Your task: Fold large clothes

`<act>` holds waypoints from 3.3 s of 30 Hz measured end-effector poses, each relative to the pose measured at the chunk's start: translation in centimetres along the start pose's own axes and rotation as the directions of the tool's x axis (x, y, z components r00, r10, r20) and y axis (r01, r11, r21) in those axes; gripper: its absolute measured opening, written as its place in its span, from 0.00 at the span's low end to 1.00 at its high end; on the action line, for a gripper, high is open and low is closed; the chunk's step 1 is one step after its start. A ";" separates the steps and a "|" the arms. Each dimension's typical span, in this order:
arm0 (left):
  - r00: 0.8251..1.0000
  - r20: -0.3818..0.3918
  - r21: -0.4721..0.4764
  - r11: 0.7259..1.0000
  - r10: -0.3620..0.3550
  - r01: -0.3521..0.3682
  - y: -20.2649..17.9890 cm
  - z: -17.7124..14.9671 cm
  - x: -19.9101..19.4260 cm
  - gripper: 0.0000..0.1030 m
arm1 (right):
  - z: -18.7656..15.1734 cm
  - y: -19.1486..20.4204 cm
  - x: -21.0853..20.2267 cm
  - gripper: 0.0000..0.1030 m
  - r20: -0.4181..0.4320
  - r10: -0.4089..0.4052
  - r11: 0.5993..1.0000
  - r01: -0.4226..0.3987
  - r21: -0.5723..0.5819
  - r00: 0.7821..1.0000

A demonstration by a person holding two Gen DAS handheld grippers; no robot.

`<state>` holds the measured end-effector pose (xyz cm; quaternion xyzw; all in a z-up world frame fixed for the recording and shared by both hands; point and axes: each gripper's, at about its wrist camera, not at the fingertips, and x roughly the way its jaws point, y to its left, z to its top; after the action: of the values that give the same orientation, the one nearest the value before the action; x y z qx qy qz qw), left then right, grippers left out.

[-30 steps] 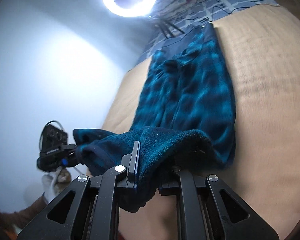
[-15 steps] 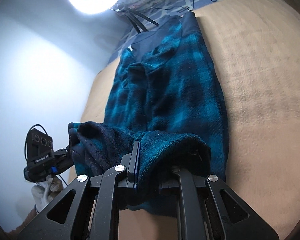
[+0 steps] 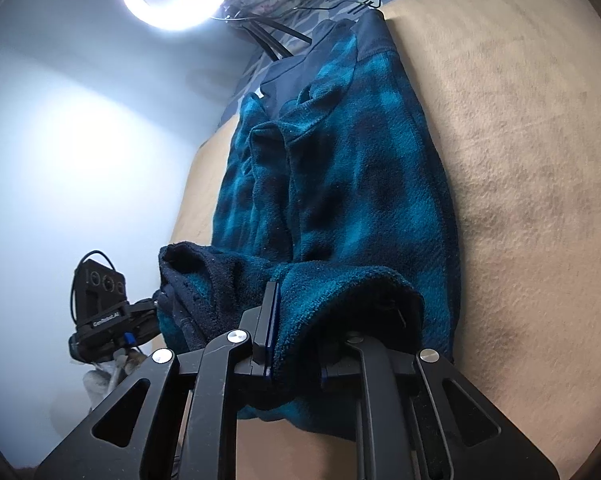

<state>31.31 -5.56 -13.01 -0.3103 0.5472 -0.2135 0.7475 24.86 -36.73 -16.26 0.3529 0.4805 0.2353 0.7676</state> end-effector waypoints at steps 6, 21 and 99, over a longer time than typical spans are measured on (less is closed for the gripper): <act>0.997 -0.038 -0.061 0.996 -0.061 0.059 0.6 0.8 -0.3 0.19 | 0.3 -0.4 -1.3 0.26 -0.036 0.099 0.994 -0.097 0.052 0.994; 0.977 -0.111 -0.166 0.973 -0.181 0.161 0.7 2.3 -1.8 0.28 | 0.8 -1.8 -5.8 0.69 0.085 0.330 0.922 -0.341 0.186 0.940; 0.946 0.162 0.429 0.843 0.281 -0.324 -3.4 2.2 1.7 0.22 | -1.8 5.3 -2.9 0.17 0.307 -0.487 0.717 0.575 -0.394 0.817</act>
<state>34.02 -8.59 -11.38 -0.0479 0.4894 -0.1990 0.8477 21.86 -34.83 -11.03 0.0226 0.4180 0.0801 0.9046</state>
